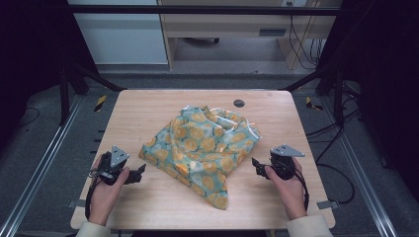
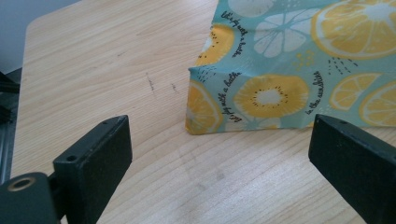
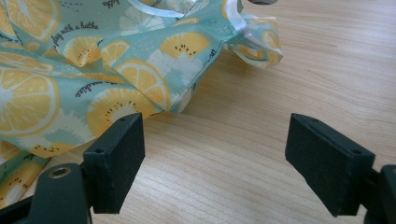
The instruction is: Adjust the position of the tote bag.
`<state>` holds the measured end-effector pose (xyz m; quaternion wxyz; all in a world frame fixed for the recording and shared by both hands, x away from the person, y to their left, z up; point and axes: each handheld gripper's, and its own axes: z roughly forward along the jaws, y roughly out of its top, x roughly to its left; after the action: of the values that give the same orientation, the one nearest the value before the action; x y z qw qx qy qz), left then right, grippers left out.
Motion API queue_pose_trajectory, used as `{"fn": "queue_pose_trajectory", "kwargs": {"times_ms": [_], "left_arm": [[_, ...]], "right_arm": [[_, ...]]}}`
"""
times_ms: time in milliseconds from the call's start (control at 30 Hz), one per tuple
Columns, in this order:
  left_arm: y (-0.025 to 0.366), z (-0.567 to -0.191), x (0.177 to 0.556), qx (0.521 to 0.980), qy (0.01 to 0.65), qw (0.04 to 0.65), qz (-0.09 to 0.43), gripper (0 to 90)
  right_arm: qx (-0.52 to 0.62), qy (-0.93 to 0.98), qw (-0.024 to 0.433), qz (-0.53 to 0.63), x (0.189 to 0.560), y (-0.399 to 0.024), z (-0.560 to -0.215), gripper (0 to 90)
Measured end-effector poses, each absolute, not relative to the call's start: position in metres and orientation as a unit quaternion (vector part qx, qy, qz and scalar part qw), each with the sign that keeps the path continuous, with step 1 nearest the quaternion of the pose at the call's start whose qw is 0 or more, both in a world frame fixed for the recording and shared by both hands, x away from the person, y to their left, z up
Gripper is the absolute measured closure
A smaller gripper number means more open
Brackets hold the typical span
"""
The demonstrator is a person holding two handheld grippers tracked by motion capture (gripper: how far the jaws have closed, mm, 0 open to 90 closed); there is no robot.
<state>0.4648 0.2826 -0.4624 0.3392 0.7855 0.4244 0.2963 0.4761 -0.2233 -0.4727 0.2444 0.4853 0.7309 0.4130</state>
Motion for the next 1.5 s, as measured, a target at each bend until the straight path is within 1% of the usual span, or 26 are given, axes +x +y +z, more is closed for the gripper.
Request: {"fn": "queue_pose_trajectory", "kwargs": {"times_ms": [133,300,367,533,633,767,867,933,1000,1067,1100,1133,1167,1200,1233,1267,1300,1333,1367,1400,1433,1500], "left_arm": [[0.282,-0.463,0.465,0.787,0.426,0.337,0.294,6.1],[0.284,-0.462,0.463,0.785,0.428,0.338,0.295,6.1],[0.284,-0.463,0.463,0.785,0.428,0.338,0.293,6.1],[0.284,-0.463,0.463,0.787,0.424,0.336,0.295,6.1],[0.282,-0.463,0.464,0.791,0.421,0.332,0.293,6.1],[0.279,-0.463,0.464,0.795,0.416,0.326,0.298,6.1],[0.279,-0.463,0.463,0.795,0.416,0.322,0.303,6.1],[0.280,-0.463,0.463,0.793,0.417,0.325,0.302,6.1],[0.280,-0.463,0.463,0.793,0.418,0.326,0.301,6.1],[0.280,-0.463,0.462,0.792,0.417,0.330,0.301,6.1],[0.280,-0.463,0.462,0.792,0.417,0.330,0.301,6.1],[0.280,-0.462,0.462,0.791,0.416,0.332,0.302,6.1],[0.279,-0.462,0.461,0.791,0.415,0.334,0.301,6.1],[0.279,-0.461,0.460,0.791,0.414,0.336,0.300,6.1],[0.279,-0.461,0.460,0.791,0.414,0.336,0.300,6.1],[0.279,-0.460,0.459,0.789,0.413,0.342,0.299,6.1],[0.279,-0.458,0.458,0.786,0.413,0.351,0.298,6.1],[0.279,-0.454,0.457,0.780,0.412,0.372,0.289,6.2],[0.279,-0.454,0.457,0.780,0.412,0.372,0.289,6.3],[0.279,-0.452,0.457,0.777,0.411,0.379,0.287,6.7],[0.278,-0.450,0.457,0.776,0.410,0.385,0.284,6.7],[0.275,-0.446,0.459,0.775,0.410,0.392,0.280,7.4]], "right_arm": [[0.495,0.729,0.230,0.414,0.476,-0.223,-0.472,19.0],[0.496,0.733,0.224,0.407,0.477,-0.220,-0.469,19.7],[0.497,0.733,0.211,0.414,0.478,-0.217,-0.469,18.4],[0.495,0.733,0.204,0.419,0.480,-0.212,-0.468,17.5],[0.489,0.741,0.212,0.409,0.483,-0.209,-0.466,19.7],[0.494,0.736,0.196,0.419,0.491,-0.207,-0.466,22.0],[0.503,0.730,0.175,0.428,0.509,-0.205,-0.466,23.6],[0.507,0.727,0.172,0.430,0.514,-0.205,-0.467,23.6],[0.517,0.725,0.169,0.422,0.531,-0.205,-0.468,23.1],[0.527,0.720,0.158,0.424,0.542,-0.204,-0.469,20.1],[0.527,0.720,0.158,0.424,0.542,-0.204,-0.469,20.1],[0.539,0.702,0.150,0.440,0.551,-0.204,-0.467,12.3],[0.539,0.702,0.150,0.440,0.551,-0.204,-0.467,12.3],[0.546,0.688,0.148,0.455,0.559,-0.206,-0.464,15.9],[0.546,0.688,0.148,0.455,0.559,-0.206,-0.464,15.9],[0.550,0.682,0.145,0.460,0.566,-0.206,-0.463,22.1],[0.550,0.682,0.145,0.460,0.566,-0.206,-0.463,22.1],[0.546,0.680,0.153,0.464,0.568,-0.205,-0.460,41.2],[0.538,0.686,0.157,0.463,0.568,-0.203,-0.458,49.1],[0.530,0.693,0.161,0.462,0.567,-0.201,-0.456,60.9],[0.530,0.693,0.161,0.462,0.567,-0.201,-0.456,60.9],[0.512,0.699,0.172,0.468,0.564,-0.198,-0.451,78.4]]}}
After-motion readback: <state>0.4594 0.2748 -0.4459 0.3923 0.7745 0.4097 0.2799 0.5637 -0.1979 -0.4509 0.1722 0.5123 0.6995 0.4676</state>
